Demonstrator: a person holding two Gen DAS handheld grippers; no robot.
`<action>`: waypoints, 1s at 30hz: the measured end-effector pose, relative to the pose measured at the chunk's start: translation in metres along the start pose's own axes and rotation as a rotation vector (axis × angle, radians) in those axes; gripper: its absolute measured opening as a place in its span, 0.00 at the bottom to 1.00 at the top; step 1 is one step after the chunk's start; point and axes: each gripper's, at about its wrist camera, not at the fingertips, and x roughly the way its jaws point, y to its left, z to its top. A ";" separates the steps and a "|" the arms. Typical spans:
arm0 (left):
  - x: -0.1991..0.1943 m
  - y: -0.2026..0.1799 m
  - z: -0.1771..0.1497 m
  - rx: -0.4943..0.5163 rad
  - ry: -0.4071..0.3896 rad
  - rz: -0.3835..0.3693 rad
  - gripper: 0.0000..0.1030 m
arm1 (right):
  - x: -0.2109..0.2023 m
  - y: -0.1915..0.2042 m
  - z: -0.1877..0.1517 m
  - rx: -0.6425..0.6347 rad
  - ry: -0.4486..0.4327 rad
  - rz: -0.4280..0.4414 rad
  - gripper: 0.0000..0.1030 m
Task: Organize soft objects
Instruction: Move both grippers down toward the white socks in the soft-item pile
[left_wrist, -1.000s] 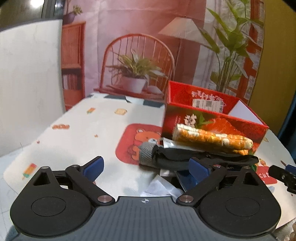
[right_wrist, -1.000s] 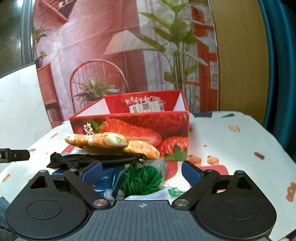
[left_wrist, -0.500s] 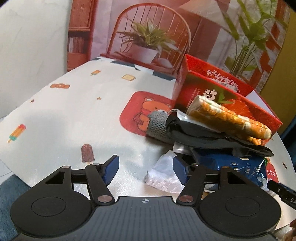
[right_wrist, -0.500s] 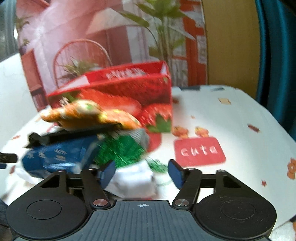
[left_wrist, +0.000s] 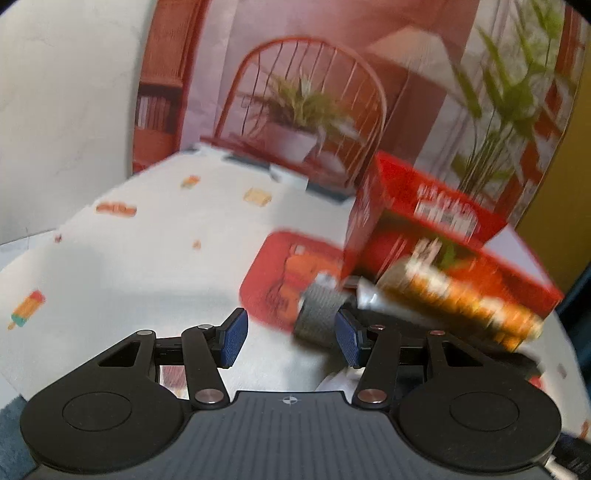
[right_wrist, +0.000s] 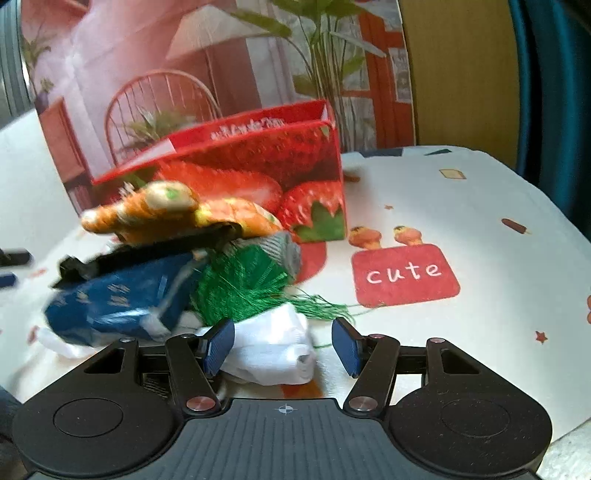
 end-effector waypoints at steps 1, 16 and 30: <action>0.006 0.002 -0.005 -0.001 0.025 0.006 0.54 | -0.001 0.000 0.000 0.004 0.003 0.007 0.54; 0.038 0.005 -0.028 -0.017 0.193 -0.104 0.68 | 0.011 -0.004 -0.005 0.030 0.078 0.025 0.54; 0.032 0.006 -0.036 0.002 0.207 -0.122 0.68 | 0.019 -0.005 -0.008 0.024 0.116 0.026 0.54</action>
